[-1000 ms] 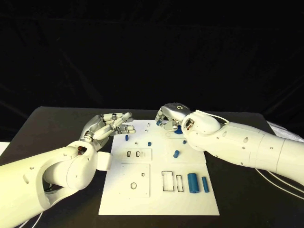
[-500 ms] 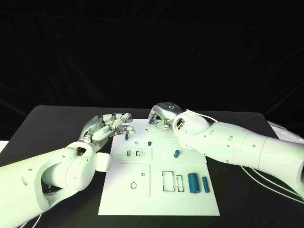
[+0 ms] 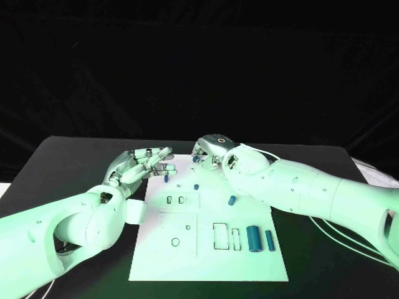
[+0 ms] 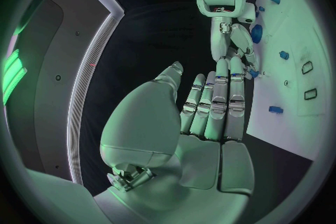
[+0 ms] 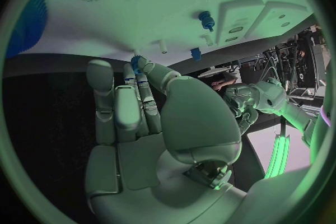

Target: Assemble the parts on the task board

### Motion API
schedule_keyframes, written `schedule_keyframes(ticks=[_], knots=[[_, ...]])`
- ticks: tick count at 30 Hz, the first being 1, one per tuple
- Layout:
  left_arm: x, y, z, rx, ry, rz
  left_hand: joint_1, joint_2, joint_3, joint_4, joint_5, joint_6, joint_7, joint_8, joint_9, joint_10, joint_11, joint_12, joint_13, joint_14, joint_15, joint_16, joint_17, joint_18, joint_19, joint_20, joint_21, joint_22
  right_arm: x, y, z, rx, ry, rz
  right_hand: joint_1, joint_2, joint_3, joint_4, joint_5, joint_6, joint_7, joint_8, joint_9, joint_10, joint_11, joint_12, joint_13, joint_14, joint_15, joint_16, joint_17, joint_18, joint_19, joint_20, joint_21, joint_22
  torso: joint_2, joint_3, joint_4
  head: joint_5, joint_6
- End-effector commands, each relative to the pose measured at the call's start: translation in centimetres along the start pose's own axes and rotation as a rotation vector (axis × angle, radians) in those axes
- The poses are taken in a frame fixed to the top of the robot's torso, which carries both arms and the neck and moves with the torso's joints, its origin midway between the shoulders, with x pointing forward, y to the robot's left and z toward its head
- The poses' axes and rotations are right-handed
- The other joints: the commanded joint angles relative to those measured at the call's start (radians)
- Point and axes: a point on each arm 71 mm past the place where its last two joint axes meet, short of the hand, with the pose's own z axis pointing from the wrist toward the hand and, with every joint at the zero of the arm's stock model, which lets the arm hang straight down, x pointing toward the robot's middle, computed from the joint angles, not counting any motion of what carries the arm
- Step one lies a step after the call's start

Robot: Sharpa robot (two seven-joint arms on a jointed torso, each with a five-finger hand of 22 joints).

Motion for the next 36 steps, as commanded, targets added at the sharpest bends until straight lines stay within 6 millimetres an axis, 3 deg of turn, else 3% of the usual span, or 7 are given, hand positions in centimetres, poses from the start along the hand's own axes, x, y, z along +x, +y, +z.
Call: schedule_keyframes(ticks=[1,8,14,21,25,31,36], knots=[[0.3,-0.1,0.0,0.007,0.022,-0.011,0.001,0.007,-0.001,-0.005,-0.006,0.004,0.003,-0.005,-0.001,-0.001,0.005,-0.006,-0.001,0.004,-0.002,-0.004,0.001,0.011,0.008,-0.001,0.004,0.002,0.7,0.2,0.0,-0.008,0.038,-0.004,0.01,0.002,0.002,0.002,0.005,-0.006,0.002,-0.006,0.001,0.013,-0.02,-0.005,0.0,0.026,0.005,0.003,-0.002,-0.012,-0.003,0.005,0.006,-0.003,0.0,0.0,-0.0008,0.001,-0.001],[0.4,-0.1,0.1,0.006,0.023,-0.012,0.001,0.007,-0.001,-0.005,-0.006,0.004,0.003,-0.005,-0.001,-0.001,0.005,-0.006,-0.001,0.004,-0.002,-0.004,0.001,0.011,0.008,-0.001,0.004,0.002,0.8,0.2,0.2,0.005,0.042,-0.006,-0.001,-0.008,0.006,0.01,0.006,-0.032,0.012,-0.017,-0.004,-0.023,-0.009,-0.026,-0.008,0.021,0.015,-0.004,-0.016,-0.01,-0.016,0.011,0.001,-0.014,-0.001,-0.0003,0.0014,0.002,-0.002],[0.3,-0.1,0.1,0.005,0.023,-0.012,0.001,0.007,-0.001,-0.005,-0.006,0.004,0.003,-0.005,-0.001,-0.001,0.005,-0.006,-0.001,0.004,-0.002,-0.004,0.001,0.011,0.008,-0.001,0.004,0.002,0.9,0.1,0.3,0.014,0.044,-0.007,-0.023,-0.061,-0.012,0.017,0.022,-0.172,0.029,-0.02,-0.023,-0.198,0.021,-0.029,-0.013,0.005,0.04,-0.036,-0.07,0.0,-0.054,0.037,-0.031,-0.064,-0.001,0.0,0.0006,0.003,-0.002],[0.2,-0.1,0.1,0.002,0.021,-0.01,0.001,0.007,-0.001,-0.005,-0.006,0.004,0.003,-0.005,-0.001,-0.001,0.005,-0.006,-0.001,0.004,-0.002,-0.004,0.001,0.011,0.008,-0.001,0.004,0.002,0.2,-0.1,-0.6,0.007,0.0,0.003,-0.014,-0.061,-0.025,0.017,0.03,-0.176,0.033,-0.015,-0.02,-0.215,0.024,-0.021,-0.01,0.001,0.042,-0.045,-0.087,0.001,-0.059,0.04,-0.036,-0.075,-0.002,0.0008,-0.0006,0.002,-0.001],[0.0,-0.1,0.0,0.001,0.018,-0.009,0.001,0.007,-0.001,-0.005,-0.006,0.004,0.003,-0.005,-0.001,-0.001,0.005,-0.006,-0.001,0.004,-0.002,-0.004,0.001,0.011,0.008,-0.001,0.004,0.002,-1.2,-1.3,-2.5,0.021,-0.018,0.034,-0.019,-0.056,-0.028,0.027,0.039,-0.155,0.034,-0.011,-0.016,-0.145,0.017,0.016,-0.003,0.006,0.038,-0.035,-0.072,-0.001,-0.048,0.038,-0.022,-0.056,-0.001,0.0004,-0.0027,0.004,0.0],[-0.3,-0.1,-0.1,0.0,0.014,-0.007,0.002,0.008,-0.001,-0.006,-0.006,0.005,0.003,-0.006,-0.001,-0.001,0.005,-0.006,-0.001,0.003,-0.002,-0.005,0.002,0.011,0.008,-0.001,0.004,0.001,-3.3,-4.4,-5.4,0.127,0.022,0.116,-0.087,-0.095,-0.096,0.081,0.086,-0.175,0.025,-0.018,-0.02,0.059,-0.017,0.12,0.044,0.044,0.015,0.076,0.093,-0.021,0.016,0.022,0.058,0.065,-0.001,0.0026,-0.0214,0.012,0.005],[-0.3,-0.1,-0.1,-0.001,0.015,-0.008,0.003,0.008,-0.001,-0.007,-0.006,0.005,0.003,-0.006,-0.001,-0.001,0.005,-0.006,-0.001,0.003,-0.002,-0.006,0.002,0.011,0.008,-0.001,0.004,0.001,-4.0,-6.4,-6.9,0.203,0.085,0.133,-0.093,-0.128,-0.204,0.12,0.116,-0.165,-0.009,-0.008,-0.015,0.166,-0.056,0.28,0.185,0.054,-0.022,0.136,0.174,-0.04,0.073,-0.013,0.135,0.178,-0.002,0.0051,-0.0274,0.016,0.011]])
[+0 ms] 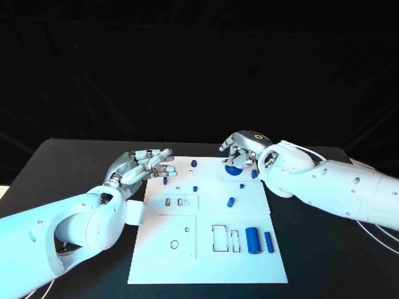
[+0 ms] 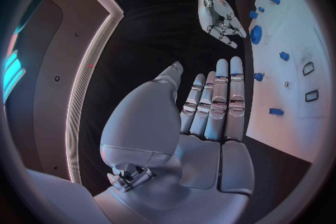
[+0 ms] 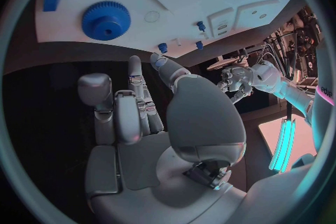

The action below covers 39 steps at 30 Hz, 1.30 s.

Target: Assemble the parts on the task board

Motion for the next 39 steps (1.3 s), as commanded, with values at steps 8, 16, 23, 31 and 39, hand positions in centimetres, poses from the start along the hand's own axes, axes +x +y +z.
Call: schedule_keyframes(ticks=[8,16,23,31,39], knots=[[0.3,-0.1,0.1,0.003,0.025,-0.012,0.003,0.008,-0.001,-0.007,-0.006,0.005,0.003,-0.006,-0.001,-0.001,0.005,-0.006,-0.001,0.003,-0.002,-0.006,0.001,0.011,0.008,-0.001,0.004,0.001,0.4,-2.4,-0.8,0.16,0.159,0.047,0.054,0.017,-0.182,0.107,0.043,-0.012,-0.014,0.013,0.004,-0.047,-0.019,0.592,0.648,0.059,0.0,0.075,0.107,-0.041,0.048,-0.005,0.091,0.138,0.0,0.0021,-0.0047,0.0,0.001],[0.3,0.0,0.2,0.002,0.025,-0.012,0.003,0.008,-0.001,-0.007,-0.006,0.005,0.003,-0.006,-0.001,-0.001,0.005,-0.006,-0.001,0.003,-0.002,-0.006,0.001,0.011,0.008,-0.001,0.004,0.001,0.9,-2.9,-0.4,0.188,0.2,0.037,0.075,0.025,-0.21,0.133,0.052,-0.017,-0.008,0.016,0.004,-0.05,-0.014,0.682,0.759,0.062,0.002,0.092,0.136,-0.043,0.05,-0.001,0.106,0.158,0.0,0.0008,-0.0044,-0.001,-0.002],[0.3,0.0,0.2,0.001,0.025,-0.012,0.003,0.008,-0.001,-0.007,-0.006,0.005,0.003,-0.006,-0.001,-0.001,0.005,-0.006,-0.001,0.003,-0.002,-0.006,0.001,0.011,0.008,-0.001,0.004,0.001,1.2,-3.2,0.0,0.215,0.216,0.033,0.082,0.034,-0.212,0.138,0.057,-0.018,-0.008,0.017,0.004,-0.053,-0.014,0.692,0.774,0.062,0.003,0.095,0.141,-0.043,0.049,0.0,0.108,0.16,-0.001,0.0006,-0.0018,-0.002,-0.004],[0.2,0.0,0.2,0.001,0.023,-0.011,0.004,0.008,-0.001,-0.008,-0.006,0.005,0.002,-0.006,-0.001,0.0,0.004,-0.006,-0.001,0.003,-0.002,-0.007,0.002,0.011,0.008,-0.001,0.004,0.001,1.6,-3.2,0.3,0.216,0.244,0.034,0.082,0.037,-0.218,0.147,0.064,-0.017,-0.007,0.019,0.005,-0.05,-0.013,0.709,0.796,0.062,0.003,0.097,0.143,-0.044,0.049,0.001,0.111,0.163,-0.001,0.0007,-0.0038,0.001,-0.008],[0.2,0.0,0.3,0.001,0.023,-0.011,0.004,0.008,-0.001,-0.008,-0.006,0.005,0.002,-0.006,-0.001,0.0,0.004,-0.006,-0.001,0.003,-0.002,-0.007,0.002,0.011,0.008,-0.001,0.004,0.001,2.0,-3.4,0.4,0.227,0.269,0.028,0.082,0.039,-0.222,0.152,0.066,-0.016,-0.008,0.021,0.005,-0.045,-0.013,0.725,0.814,0.063,0.004,0.099,0.146,-0.044,0.049,0.001,0.112,0.165,-0.001,0.0006,-0.0046,-0.001,-0.01]])
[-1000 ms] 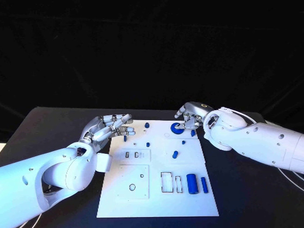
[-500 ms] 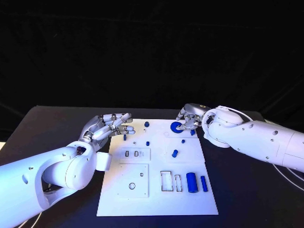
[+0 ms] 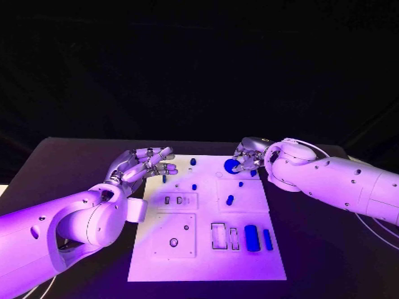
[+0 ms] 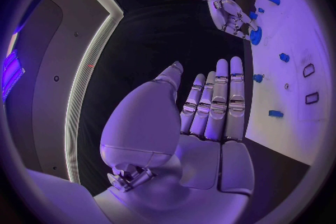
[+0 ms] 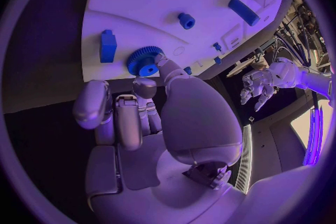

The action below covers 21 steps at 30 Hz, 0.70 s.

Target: Assemble the parts on the task board

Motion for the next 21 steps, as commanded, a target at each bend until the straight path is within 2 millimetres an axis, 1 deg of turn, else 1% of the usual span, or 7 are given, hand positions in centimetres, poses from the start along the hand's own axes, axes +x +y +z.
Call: schedule_keyframes(ticks=[1,6,10,11,13,15,21], knots=[[0.2,-0.1,0.1,0.006,0.02,-0.01,0.004,0.008,0.002,-0.006,-0.006,0.005,0.002,-0.006,-0.001,0.0,0.004,-0.006,-0.001,0.003,-0.002,-0.003,0.001,0.011,0.008,-0.001,0.004,0.001,0.3,-0.1,0.1,0.013,0.039,-0.011,0.008,0.005,-0.002,0.006,0.006,-0.001,0.002,0.006,0.001,0.003,0.002,0.004,0.003,0.063,0.01,0.006,0.011,-0.014,0.001,0.002,0.004,0.001,0.0,-0.0002,-0.0005,-0.001,0.0],[0.3,-0.1,0.1,0.006,0.02,-0.01,0.004,0.008,0.002,-0.006,-0.006,0.005,0.002,-0.006,-0.001,0.0,0.004,-0.006,-0.001,0.003,-0.002,-0.003,0.001,0.011,0.008,-0.001,0.004,0.001,0.4,-0.1,0.2,0.017,0.042,-0.011,0.016,0.016,0.001,0.01,0.008,0.004,0.002,0.01,0.002,0.006,0.001,0.017,0.02,0.063,0.009,0.007,0.012,-0.014,0.0,0.002,0.005,0.003,0.0,0.0002,0.0008,-0.001,-0.002],[0.3,-0.1,0.1,0.006,0.02,-0.01,0.004,0.008,0.002,-0.006,-0.006,0.005,0.002,-0.006,-0.001,0.0,0.004,-0.006,-0.001,0.003,-0.002,-0.003,0.001,0.011,0.008,-0.001,0.004,0.001,0.6,0.0,0.3,0.017,0.041,-0.012,0.033,0.033,0.011,0.009,-0.004,0.024,-0.001,0.024,0.006,0.019,-0.002,0.048,0.057,0.063,0.007,0.01,0.017,-0.015,0.001,0.001,0.01,0.009,-0.001,0.0002,0.0013,-0.001,-0.004],[0.3,-0.1,0.1,0.006,0.02,-0.01,0.004,0.008,0.002,-0.006,-0.006,0.005,0.002,-0.006,-0.001,0.0,0.004,-0.006,-0.001,0.003,-0.002,-0.003,0.001,0.011,0.008,-0.001,0.004,0.001,0.6,0.0,0.3,0.016,0.038,-0.013,0.04,0.04,0.017,0.008,-0.018,0.034,-0.002,0.03,0.008,0.025,-0.004,0.061,0.071,0.064,0.006,0.011,0.019,-0.015,0.002,0.0,0.011,0.011,0.0,0.0,0.0009,-0.001,-0.004],[0.2,-0.1,0.1,0.006,0.02,-0.01,0.004,0.008,0.002,-0.006,-0.006,0.005,0.002,-0.006,-0.001,0.0,0.004,-0.006,-0.001,0.003,-0.002,-0.003,0.001,0.011,0.008,-0.001,0.004,0.001,0.6,0.2,0.3,0.01,0.018,-0.016,0.066,0.066,0.042,-0.001,-0.063,0.067,-0.011,0.049,0.015,0.047,-0.011,0.1,0.112,0.064,0.001,0.014,0.025,-0.015,0.003,-0.003,0.015,0.017,0.0,-0.0001,0.0003,-0.001,-0.004],[0.3,-0.1,0.1,0.006,0.02,-0.01,0.004,0.008,0.002,-0.006,-0.006,0.005,0.002,-0.006,-0.001,0.0,0.004,-0.006,-0.001,0.003,-0.002,-0.003,0.001,0.011,0.008,-0.001,0.004,0.001,0.5,0.4,0.3,0.005,-0.005,-0.015,0.082,0.083,0.062,-0.009,-0.077,0.094,-0.021,0.064,0.021,0.061,-0.018,0.123,0.135,0.065,-0.005,0.017,0.031,-0.016,0.006,-0.007,0.019,0.024,-0.001,-0.0001,0.0002,-0.001,-0.005],[0.3,-0.1,0.1,0.006,0.021,-0.01,0.004,0.008,0.002,-0.006,-0.006,0.005,0.002,-0.006,-0.001,0.0,0.004,-0.006,-0.001,0.003,-0.002,-0.003,0.001,0.011,0.008,-0.001,0.004,0.001,0.4,1.4,0.0,-0.021,-0.076,-0.024,0.078,0.081,0.078,-0.011,-0.079,0.12,-0.032,0.076,0.028,0.075,-0.027,0.147,0.162,0.067,-0.012,0.02,0.038,-0.019,0.01,-0.014,0.027,0.036,-0.001,-0.0002,0.0008,-0.005,-0.004]])
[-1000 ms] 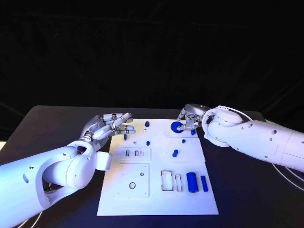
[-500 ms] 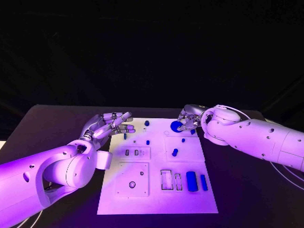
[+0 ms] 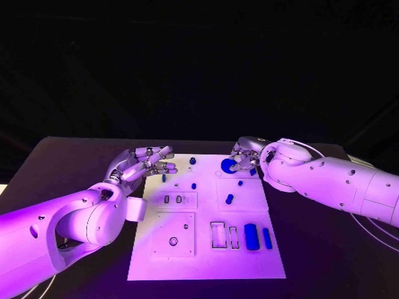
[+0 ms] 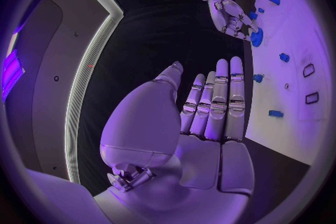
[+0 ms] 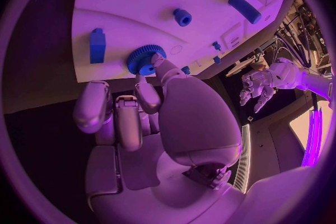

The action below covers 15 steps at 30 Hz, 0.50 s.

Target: Assemble the parts on the task board

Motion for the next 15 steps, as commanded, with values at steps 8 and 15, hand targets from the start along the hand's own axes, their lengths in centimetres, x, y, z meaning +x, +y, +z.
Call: schedule_keyframes(ticks=[8,15], knots=[[0.2,-0.1,0.1,0.006,0.02,-0.01,0.004,0.008,0.002,-0.006,-0.006,0.005,0.002,-0.006,-0.001,0.0,0.004,-0.006,-0.001,0.003,-0.002,-0.003,0.001,0.011,0.008,-0.001,0.004,0.001,-0.4,2.7,-0.7,-0.059,-0.152,-0.013,-0.003,0.015,0.026,-0.003,0.028,0.049,-0.023,0.031,0.025,0.019,-0.008,0.026,0.029,0.069,-0.013,0.008,0.041,-0.022,0.008,-0.012,0.016,0.018,0.0,-0.0001,0.0012,-0.002,0.002],[0.3,-0.1,0.1,0.006,0.022,-0.011,0.004,0.008,0.002,-0.006,-0.006,0.005,0.002,-0.006,-0.001,0.0,0.004,-0.006,-0.001,0.003,-0.002,-0.003,0.001,0.011,0.008,-0.001,0.004,0.001,0.1,6.1,-0.5,-0.108,-0.169,0.015,-0.022,0.015,0.033,0.007,0.038,0.048,-0.023,0.028,0.026,0.019,-0.008,0.026,0.032,0.068,-0.013,0.007,0.039,-0.022,0.009,-0.014,0.018,0.02,0.0,0.0004,0.0023,0.0,0.005]])
